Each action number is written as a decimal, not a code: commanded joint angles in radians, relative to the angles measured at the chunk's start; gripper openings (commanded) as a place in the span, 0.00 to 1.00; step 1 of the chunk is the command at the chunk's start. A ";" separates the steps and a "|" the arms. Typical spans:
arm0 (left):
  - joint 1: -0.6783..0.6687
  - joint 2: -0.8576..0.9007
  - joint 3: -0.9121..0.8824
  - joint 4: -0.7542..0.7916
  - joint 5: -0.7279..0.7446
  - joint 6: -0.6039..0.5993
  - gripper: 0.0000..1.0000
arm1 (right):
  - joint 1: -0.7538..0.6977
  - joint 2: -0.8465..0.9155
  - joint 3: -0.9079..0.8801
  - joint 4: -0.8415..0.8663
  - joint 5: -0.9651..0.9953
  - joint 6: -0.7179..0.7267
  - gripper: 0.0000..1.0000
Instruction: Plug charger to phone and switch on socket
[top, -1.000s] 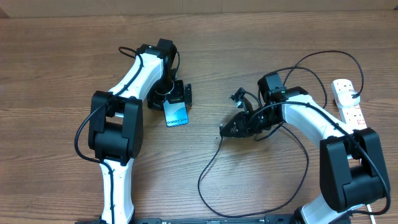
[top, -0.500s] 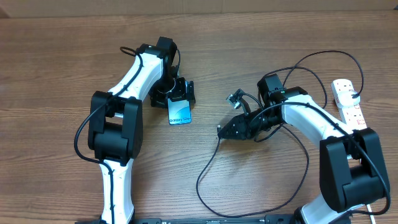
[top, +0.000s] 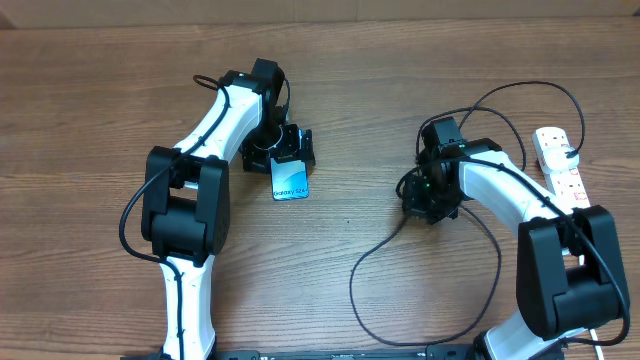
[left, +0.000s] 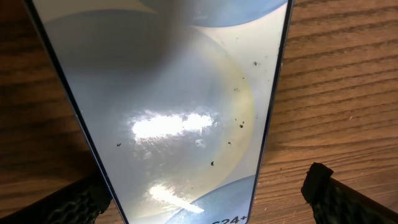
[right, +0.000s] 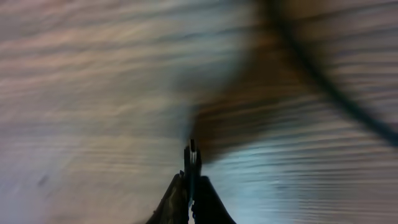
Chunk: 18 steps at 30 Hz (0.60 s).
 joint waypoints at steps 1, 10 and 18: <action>-0.008 0.068 -0.034 0.028 0.048 0.040 1.00 | -0.002 -0.024 0.017 0.012 0.179 0.114 0.04; -0.009 0.068 -0.034 0.019 0.048 0.037 1.00 | -0.002 -0.009 0.014 -0.035 0.185 0.167 0.47; -0.008 0.068 -0.034 0.022 0.048 0.038 1.00 | -0.001 0.001 -0.008 -0.020 0.166 0.280 0.54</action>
